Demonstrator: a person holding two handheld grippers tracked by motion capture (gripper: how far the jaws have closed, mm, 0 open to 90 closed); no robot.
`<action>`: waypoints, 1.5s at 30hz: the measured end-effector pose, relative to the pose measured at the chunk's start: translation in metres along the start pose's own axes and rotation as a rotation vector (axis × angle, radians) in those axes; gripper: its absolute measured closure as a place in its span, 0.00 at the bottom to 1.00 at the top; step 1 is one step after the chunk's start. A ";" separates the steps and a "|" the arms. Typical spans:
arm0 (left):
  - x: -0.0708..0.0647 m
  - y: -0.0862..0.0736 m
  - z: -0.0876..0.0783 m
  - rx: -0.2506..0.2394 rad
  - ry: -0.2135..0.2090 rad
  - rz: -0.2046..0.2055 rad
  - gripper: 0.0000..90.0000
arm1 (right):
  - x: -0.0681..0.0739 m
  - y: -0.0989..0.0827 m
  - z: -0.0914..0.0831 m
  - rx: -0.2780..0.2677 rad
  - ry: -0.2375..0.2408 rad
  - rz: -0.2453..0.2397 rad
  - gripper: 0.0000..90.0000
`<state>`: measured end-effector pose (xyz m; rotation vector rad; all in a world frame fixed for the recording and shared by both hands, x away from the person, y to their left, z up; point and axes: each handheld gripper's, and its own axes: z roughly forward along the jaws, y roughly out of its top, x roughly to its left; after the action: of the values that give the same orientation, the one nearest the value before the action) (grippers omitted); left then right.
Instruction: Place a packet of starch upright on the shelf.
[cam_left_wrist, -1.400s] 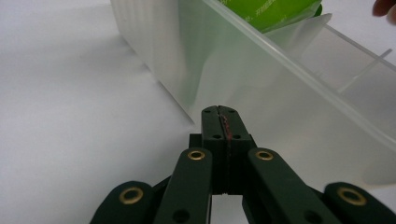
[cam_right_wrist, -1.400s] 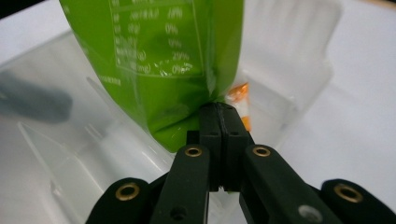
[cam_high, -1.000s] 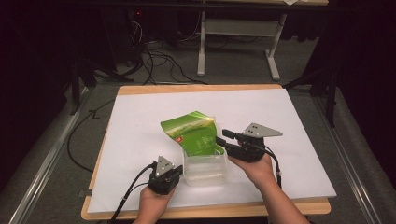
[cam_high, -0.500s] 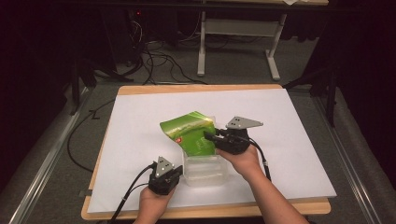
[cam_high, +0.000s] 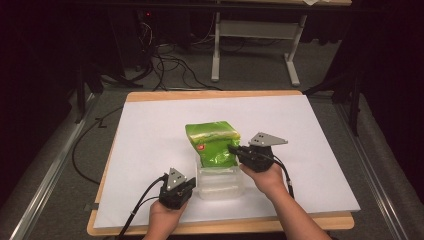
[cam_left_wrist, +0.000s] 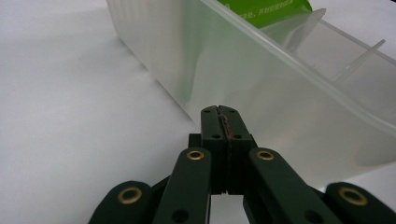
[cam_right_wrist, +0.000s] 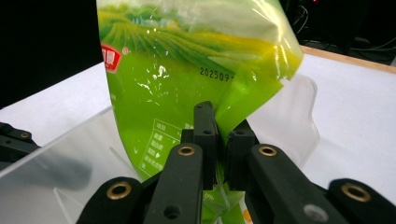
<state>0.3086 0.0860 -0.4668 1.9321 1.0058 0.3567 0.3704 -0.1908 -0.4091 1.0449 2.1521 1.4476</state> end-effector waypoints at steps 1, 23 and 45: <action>0.000 0.000 0.000 0.000 0.000 0.000 1.00 | -0.001 -0.002 0.000 -0.004 0.001 0.007 0.97; 0.003 0.003 -0.003 -0.009 0.027 0.017 0.92 | 0.005 0.000 0.000 0.003 -0.010 -0.026 0.39; 0.092 0.010 -0.073 -0.032 0.181 -0.034 0.56 | -0.027 -0.021 -0.065 -0.017 -0.128 0.011 0.31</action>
<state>0.3280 0.1963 -0.4315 1.8767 1.1405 0.5325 0.3384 -0.2570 -0.4038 1.1131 2.0449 1.3626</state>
